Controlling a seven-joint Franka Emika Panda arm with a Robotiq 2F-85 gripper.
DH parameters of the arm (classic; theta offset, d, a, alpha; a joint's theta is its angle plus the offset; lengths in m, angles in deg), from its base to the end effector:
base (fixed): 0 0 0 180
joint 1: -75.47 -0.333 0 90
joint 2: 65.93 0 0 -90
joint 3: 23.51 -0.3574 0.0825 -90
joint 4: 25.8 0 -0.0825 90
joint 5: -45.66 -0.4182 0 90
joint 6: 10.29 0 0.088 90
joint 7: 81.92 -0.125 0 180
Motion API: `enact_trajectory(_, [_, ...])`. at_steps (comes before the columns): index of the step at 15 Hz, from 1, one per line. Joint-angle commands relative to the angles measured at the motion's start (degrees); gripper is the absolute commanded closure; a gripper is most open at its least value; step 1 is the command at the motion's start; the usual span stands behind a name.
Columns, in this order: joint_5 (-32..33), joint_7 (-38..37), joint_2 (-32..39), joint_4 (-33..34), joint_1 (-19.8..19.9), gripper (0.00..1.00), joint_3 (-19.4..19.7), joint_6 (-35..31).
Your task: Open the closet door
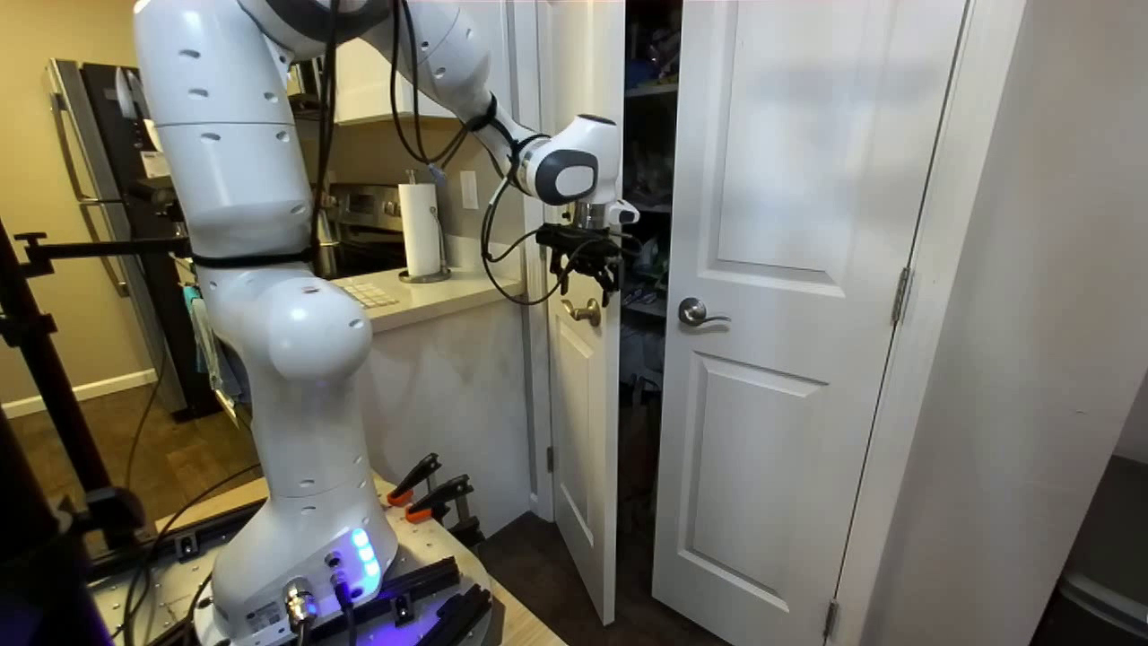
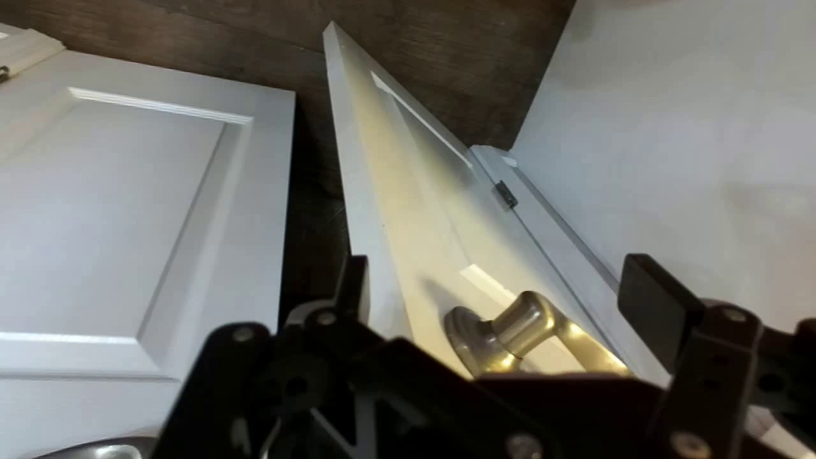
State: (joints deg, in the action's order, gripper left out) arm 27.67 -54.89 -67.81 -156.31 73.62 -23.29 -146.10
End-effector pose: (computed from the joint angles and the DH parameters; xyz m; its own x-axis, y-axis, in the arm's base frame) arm 0.5522 0.0231 0.3842 0.9448 0.2619 0.1966 0.2961 -0.9398 -0.1707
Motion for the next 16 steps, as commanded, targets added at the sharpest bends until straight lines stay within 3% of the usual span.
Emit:
enact_trajectory(1, [9.04, -7.77, 5.07, 3.2, 0.65, 0.0, -0.18, -3.62])
enact_trajectory(7, [26.66, -20.37, 6.52, 7.78, 1.09, 0.0, 1.53, -1.27])
enact_trajectory(10, [30.72, -24.91, 6.99, 8.69, 0.84, 0.0, 1.4, -2.88])
enact_trajectory(16, [45.47, -45.13, 6.67, 8.63, -0.65, 0.0, 1.79, -4.81])
